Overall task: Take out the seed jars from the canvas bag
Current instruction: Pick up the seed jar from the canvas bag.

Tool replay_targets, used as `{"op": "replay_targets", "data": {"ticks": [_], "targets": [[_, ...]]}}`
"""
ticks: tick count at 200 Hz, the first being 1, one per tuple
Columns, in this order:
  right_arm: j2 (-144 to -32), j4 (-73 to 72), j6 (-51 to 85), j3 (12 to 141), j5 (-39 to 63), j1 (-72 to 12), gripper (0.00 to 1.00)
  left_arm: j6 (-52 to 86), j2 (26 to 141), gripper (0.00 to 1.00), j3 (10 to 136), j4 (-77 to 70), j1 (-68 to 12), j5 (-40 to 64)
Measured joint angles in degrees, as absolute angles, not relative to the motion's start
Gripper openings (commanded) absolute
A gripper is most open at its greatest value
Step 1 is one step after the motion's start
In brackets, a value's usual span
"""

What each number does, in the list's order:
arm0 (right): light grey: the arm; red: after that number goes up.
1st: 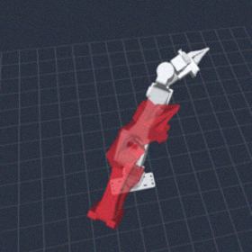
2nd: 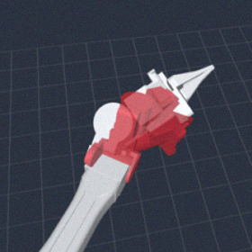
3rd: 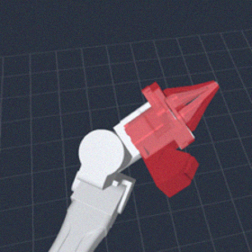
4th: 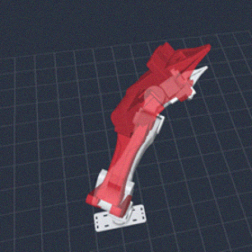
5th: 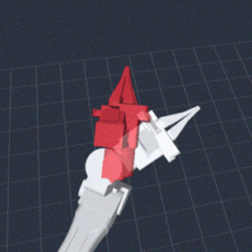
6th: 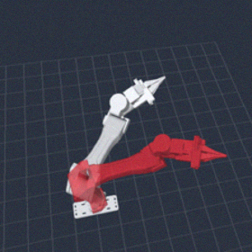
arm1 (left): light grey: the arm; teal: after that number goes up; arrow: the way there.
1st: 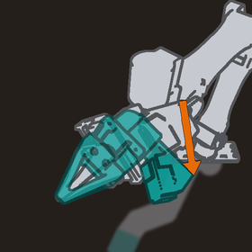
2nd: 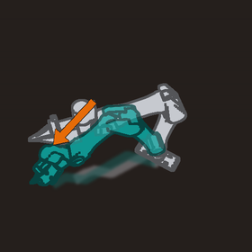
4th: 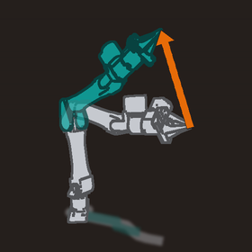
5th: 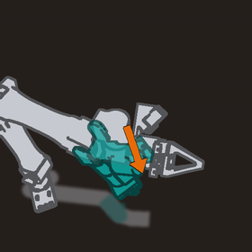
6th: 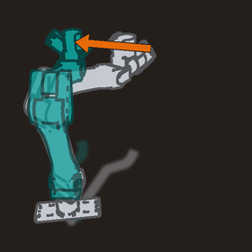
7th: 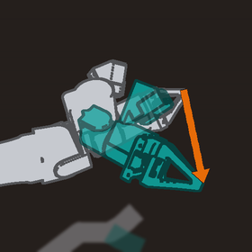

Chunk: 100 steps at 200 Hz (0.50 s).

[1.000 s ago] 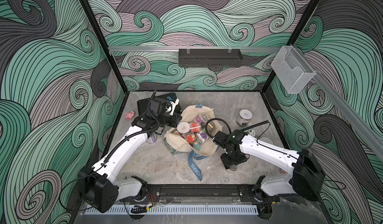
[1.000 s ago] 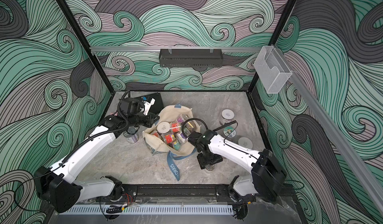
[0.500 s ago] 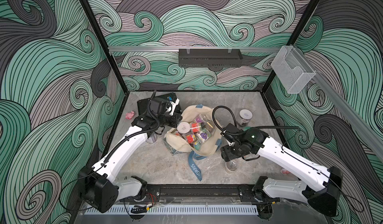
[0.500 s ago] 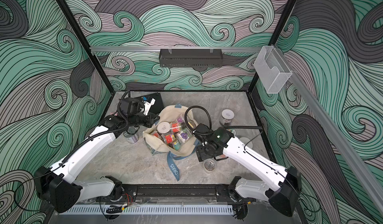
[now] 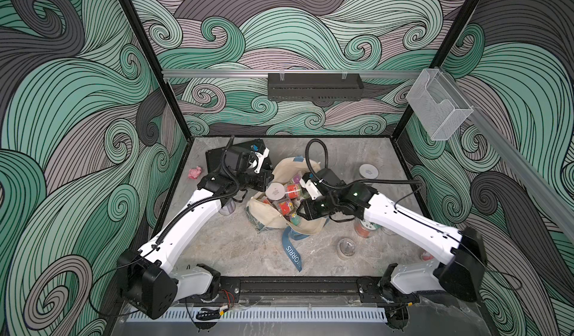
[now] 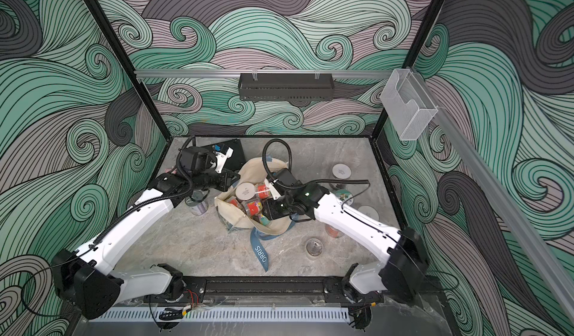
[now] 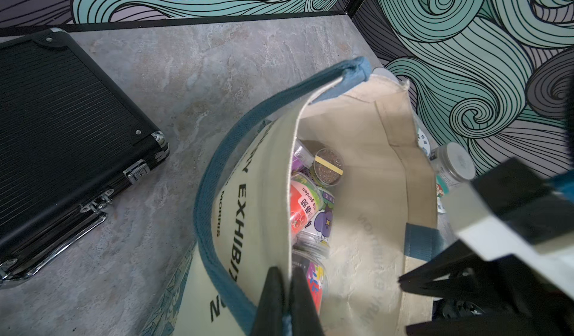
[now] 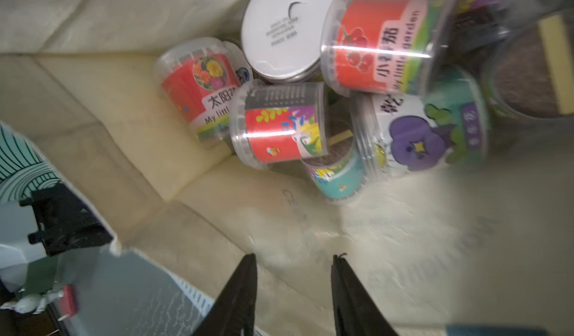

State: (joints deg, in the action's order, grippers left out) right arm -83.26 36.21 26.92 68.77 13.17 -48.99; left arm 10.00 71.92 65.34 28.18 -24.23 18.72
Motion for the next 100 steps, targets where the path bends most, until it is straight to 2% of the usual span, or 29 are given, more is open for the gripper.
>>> {"op": "replay_targets", "data": {"ticks": [53, 100], "targets": [[-95.4, 28.6, 26.6, 77.1, 17.4, -55.7, 0.33, 10.0, 72.7, 0.0, 65.2, 27.2, -24.5, 18.7], [-95.4, 27.9, 25.5, 76.4, 15.4, -59.7, 0.34, 10.0, 72.9, 0.0, 65.1, 26.5, -24.4, 18.7]]}}
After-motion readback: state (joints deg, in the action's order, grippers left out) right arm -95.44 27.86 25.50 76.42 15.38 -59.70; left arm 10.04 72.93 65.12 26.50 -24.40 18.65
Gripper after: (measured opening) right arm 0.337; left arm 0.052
